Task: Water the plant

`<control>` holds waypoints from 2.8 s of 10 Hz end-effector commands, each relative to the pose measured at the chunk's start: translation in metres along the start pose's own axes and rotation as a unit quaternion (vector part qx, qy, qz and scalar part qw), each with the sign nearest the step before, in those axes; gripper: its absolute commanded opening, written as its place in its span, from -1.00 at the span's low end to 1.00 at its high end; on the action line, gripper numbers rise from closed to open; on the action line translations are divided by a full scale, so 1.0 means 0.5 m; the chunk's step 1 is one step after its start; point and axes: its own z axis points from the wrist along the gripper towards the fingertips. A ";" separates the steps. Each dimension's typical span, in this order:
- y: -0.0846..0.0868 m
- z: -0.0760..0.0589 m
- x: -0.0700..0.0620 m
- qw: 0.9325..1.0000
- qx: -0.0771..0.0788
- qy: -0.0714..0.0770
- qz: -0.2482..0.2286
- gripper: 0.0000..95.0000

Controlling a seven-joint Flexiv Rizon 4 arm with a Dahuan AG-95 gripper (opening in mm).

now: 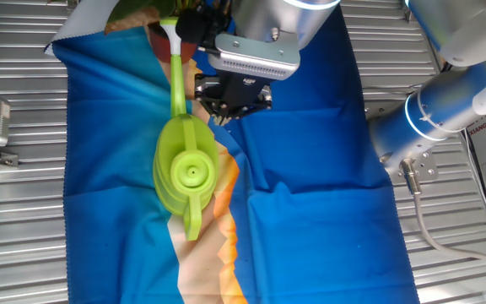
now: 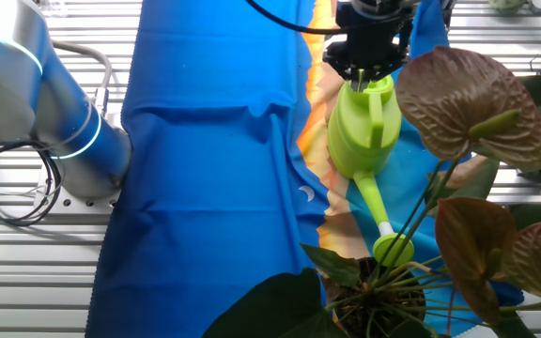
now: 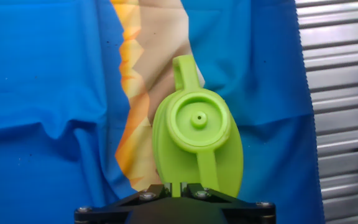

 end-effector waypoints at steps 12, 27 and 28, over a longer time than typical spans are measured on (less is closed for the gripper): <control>-0.009 0.013 -0.015 1.000 -0.003 -0.001 -0.001 1.00; -0.045 0.060 -0.021 1.000 0.001 0.000 0.014 0.60; -0.045 0.061 -0.022 1.000 0.001 0.001 0.015 0.60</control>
